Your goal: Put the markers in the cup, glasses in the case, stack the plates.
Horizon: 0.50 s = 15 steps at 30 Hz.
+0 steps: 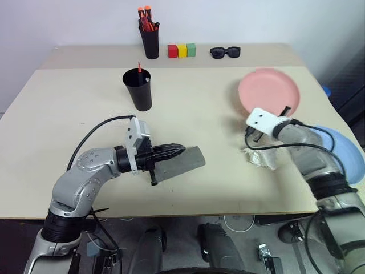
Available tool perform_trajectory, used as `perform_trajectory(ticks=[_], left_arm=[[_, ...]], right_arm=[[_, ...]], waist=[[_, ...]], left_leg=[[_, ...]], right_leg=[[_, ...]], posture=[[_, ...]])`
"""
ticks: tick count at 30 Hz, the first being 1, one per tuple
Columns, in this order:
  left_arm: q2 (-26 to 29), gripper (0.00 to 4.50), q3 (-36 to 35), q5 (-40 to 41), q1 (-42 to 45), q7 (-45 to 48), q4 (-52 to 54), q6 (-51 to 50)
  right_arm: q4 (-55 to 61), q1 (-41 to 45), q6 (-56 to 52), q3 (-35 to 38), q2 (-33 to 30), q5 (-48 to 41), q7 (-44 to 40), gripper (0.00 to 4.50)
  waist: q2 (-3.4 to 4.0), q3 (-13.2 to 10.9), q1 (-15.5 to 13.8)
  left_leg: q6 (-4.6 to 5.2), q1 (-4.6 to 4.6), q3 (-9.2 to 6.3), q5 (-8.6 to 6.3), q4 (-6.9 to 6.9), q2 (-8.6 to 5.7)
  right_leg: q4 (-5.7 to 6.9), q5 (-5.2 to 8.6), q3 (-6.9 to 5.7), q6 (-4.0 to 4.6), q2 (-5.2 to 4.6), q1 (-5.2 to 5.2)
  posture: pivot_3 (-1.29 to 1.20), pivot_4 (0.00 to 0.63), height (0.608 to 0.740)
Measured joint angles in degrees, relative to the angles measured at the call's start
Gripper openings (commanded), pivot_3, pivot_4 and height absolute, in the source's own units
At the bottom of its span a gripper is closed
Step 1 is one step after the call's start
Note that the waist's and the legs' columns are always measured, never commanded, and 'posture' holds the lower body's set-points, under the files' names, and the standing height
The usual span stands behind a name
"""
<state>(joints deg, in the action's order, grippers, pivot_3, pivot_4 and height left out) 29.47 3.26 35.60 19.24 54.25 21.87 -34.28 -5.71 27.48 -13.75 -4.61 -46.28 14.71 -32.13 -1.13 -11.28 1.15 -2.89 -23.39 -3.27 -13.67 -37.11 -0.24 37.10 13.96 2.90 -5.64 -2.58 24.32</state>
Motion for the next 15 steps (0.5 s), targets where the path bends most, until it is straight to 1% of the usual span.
perform_trajectory(ticks=[3, 4, 6, 8, 10, 11, 13, 15], left_arm=[[-1.2, 0.0, 3.2, -0.3, 2.1, 2.4, -1.9, 1.0], [-1.6, 0.0, 3.9, -0.4, 2.4, 3.1, -2.5, 1.3], [-3.1, 0.0, 6.9, -1.4, 4.1, 4.8, -4.2, 2.4], [-4.4, 0.0, 9.3, -2.2, 5.6, 6.2, -5.6, 3.5], [-5.6, 0.0, 11.0, -2.8, 7.0, 7.4, -6.8, 4.5], [-6.1, 0.0, 11.7, -3.0, 7.5, 7.9, -7.1, 4.8], [-6.9, 0.0, 12.9, -3.3, 8.5, 8.9, -7.3, 5.5], [-7.1, 0.0, 13.5, -3.7, 8.5, 9.4, -7.4, 6.1]], right_arm=[[15.9, -11.2, -9.0, 10.6, -4.9, -5.0, -6.8, 0.08], [18.9, -13.9, -11.1, 12.9, -6.1, -6.0, -8.4, 0.08], [26.3, -23.4, -15.6, 20.2, -8.2, -7.3, -12.5, 0.08], [31.0, -31.8, -18.5, 25.3, -8.7, -8.2, -15.7, 0.08], [33.5, -37.9, -19.8, 28.0, -8.7, -8.1, -17.1, 0.08], [33.6, -39.4, -20.2, 28.5, -8.7, -7.9, -17.1, 0.08], [33.4, -41.6, -20.4, 29.2, -8.6, -6.5, -15.8, 0.08], [32.9, -42.1, -20.1, 29.3, -8.6, -5.8, -14.7, 0.08]], waist=[[0.08, 0.0, -0.7], [0.07, 0.0, -0.5], [0.05, 0.1, -0.6], [0.06, 0.1, -0.6], [0.07, 0.1, -0.1], [0.07, 0.1, 0.1], [0.09, 0.1, 0.1], [0.11, 0.1, 0.1]], left_leg=[[0.0, 0.03, -0.06, 0.0, -0.02, -0.01], [0.0, 0.03, -0.02, 0.0, -0.04, -0.01], [0.0, 0.08, -0.01, 0.0, -0.09, -0.01], [0.01, 0.12, -0.01, 0.0, -0.11, -0.02], [0.01, 0.19, 0.11, 0.0, -0.13, -0.01], [0.01, 0.25, 0.17, 0.0, -0.13, 0.0], [0.01, 0.3, 0.19, 0.0, -0.12, 0.01], [0.01, 0.3, 0.19, 0.0, -0.12, 0.01]], right_leg=[[-0.03, 0.05, -0.04, -0.04, 0.0, -0.12], [-0.05, 0.06, -0.03, -0.01, 0.0, -0.14], [-0.1, 0.16, -0.02, 0.12, 0.0, -0.25], [-0.14, 0.18, -0.01, 0.14, 0.0, -0.33], [-0.14, 0.19, 0.06, 0.15, 0.0, -0.34], [-0.14, 0.19, 0.1, 0.15, 0.0, -0.35], [-0.13, 0.22, 0.12, 0.14, 0.01, -0.36], [-0.13, 0.23, 0.12, 0.14, 0.01, -0.36]], posture=[[0.0, 0.15, 0.74], [0.0, 0.15, 0.74], [0.0, 0.15, 0.74], [0.0, 0.15, 0.74], [0.0, 0.15, 0.74], [0.0, 0.15, 0.74], [0.0, 0.15, 0.74], [0.0, 0.15, 0.74]])
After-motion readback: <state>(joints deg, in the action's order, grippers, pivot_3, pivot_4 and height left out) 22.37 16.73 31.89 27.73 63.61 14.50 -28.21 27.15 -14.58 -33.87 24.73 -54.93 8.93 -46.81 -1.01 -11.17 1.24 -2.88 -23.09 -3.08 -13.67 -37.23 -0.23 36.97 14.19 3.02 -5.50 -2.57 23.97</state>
